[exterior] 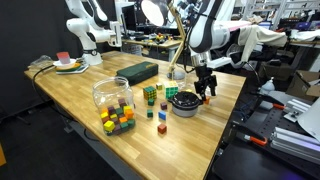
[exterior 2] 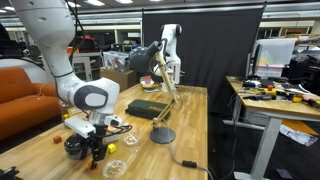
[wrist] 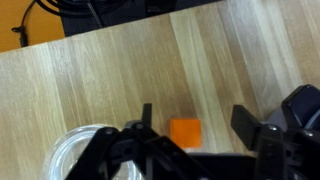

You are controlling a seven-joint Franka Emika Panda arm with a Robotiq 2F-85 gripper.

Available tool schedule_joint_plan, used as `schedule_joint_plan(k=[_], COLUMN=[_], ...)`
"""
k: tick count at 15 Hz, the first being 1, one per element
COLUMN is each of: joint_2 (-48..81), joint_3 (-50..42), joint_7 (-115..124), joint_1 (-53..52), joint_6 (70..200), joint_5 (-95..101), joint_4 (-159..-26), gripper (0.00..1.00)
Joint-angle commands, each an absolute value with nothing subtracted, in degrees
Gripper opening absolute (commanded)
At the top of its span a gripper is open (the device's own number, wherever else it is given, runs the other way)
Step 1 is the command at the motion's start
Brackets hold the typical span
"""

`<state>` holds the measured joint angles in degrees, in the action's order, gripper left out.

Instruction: Put the orange block on top of one of the green cubes on the left

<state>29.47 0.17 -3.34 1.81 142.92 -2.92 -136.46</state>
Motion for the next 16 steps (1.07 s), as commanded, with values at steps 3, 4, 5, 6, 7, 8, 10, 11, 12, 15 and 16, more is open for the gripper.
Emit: schedule_joint_plan(k=[3,4,5,6,7,8,10,11,12,15,16], joint_2=[30.7,30.9,31.1,31.2,31.2,31.2,31.3,31.4,31.1,28.3,26.5], joint_3=[0.8,0.8,0.9,0.9,0.9,0.9,0.9,0.8,0.7,0.5,0.7], joint_7=[-4.8,-4.8,-4.9,-4.9,-4.9,-4.8,-4.8,-4.8,-4.7,-4.1,-4.0], joint_1=[3.5,3.6,3.7,3.8,3.8,3.8,3.8,3.8,3.7,3.0,2.8], joint_6=[142.0,142.0,142.0,142.0,142.1,142.1,142.1,142.1,142.2,142.9,143.2], joint_5=[-3.7,-3.7,-3.8,-3.8,-3.8,-3.7,-3.7,-3.7,-3.5,-3.0,-3.0], joint_4=[-135.3,-135.2,-135.1,-135.1,-135.1,-135.0,-134.7,-134.7,-134.9,-137.0,-138.2], gripper=[0.4,0.34,0.31,0.28,0.26,0.24,0.25,0.23,0.18,0.1,0.07])
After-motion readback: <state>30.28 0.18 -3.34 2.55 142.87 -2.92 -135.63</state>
